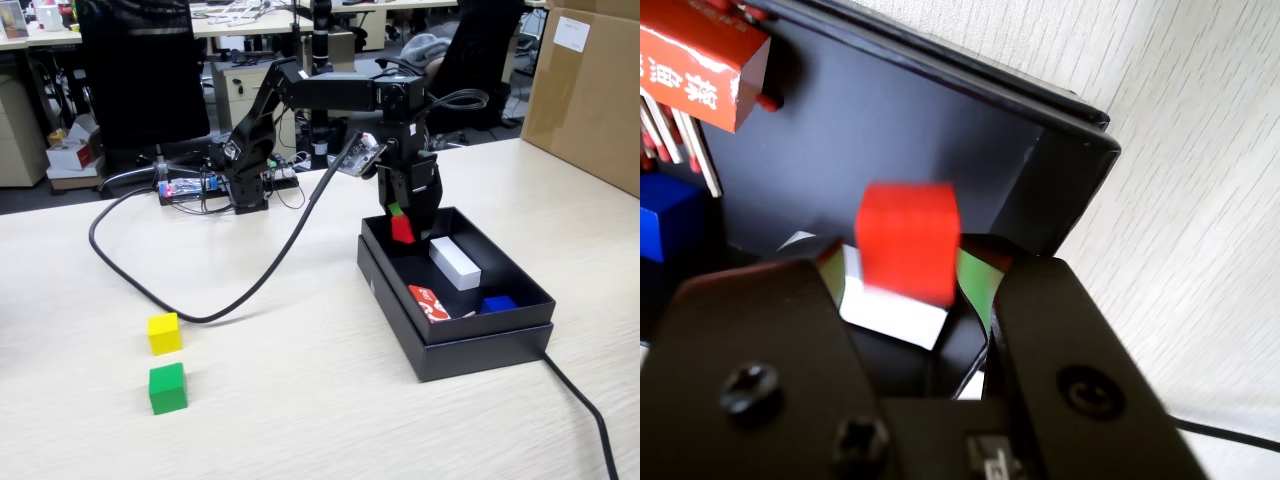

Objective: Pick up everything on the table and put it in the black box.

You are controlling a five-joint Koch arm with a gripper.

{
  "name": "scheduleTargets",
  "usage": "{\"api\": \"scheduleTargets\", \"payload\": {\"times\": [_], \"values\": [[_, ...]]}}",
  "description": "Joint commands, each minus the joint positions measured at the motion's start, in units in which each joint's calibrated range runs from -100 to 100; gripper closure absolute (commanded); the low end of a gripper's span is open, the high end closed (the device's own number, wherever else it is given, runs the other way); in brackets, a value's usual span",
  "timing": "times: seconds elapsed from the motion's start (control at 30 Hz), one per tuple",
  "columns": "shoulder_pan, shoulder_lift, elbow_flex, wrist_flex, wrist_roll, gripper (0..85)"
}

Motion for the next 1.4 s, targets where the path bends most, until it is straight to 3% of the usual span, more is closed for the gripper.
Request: {"api": "scheduleTargets", "payload": {"times": [0.0,0.2,0.43,0.63,0.73,0.87,1.1,1.27,1.37], "values": [[0.7,-3.2,0.1,-0.4,0.3,60.0],[0.8,-8.6,-0.1,-0.4,0.6,57.5],[1.5,-34.2,0.6,-0.4,0.6,57.3],[-4.2,-52.2,-8.7,-0.4,-2.3,57.5],[-8.8,-54.6,-14.5,-0.4,-5.5,48.1],[-16.3,-53.7,-20.4,-0.4,-10.5,39.8],[-26.6,-43.4,-30.9,9.4,-17.7,39.0],[-30.7,-26.6,-27.8,17.2,-20.0,39.2],[-32.6,-10.4,-15.1,17.3,-20.5,39.4]]}}
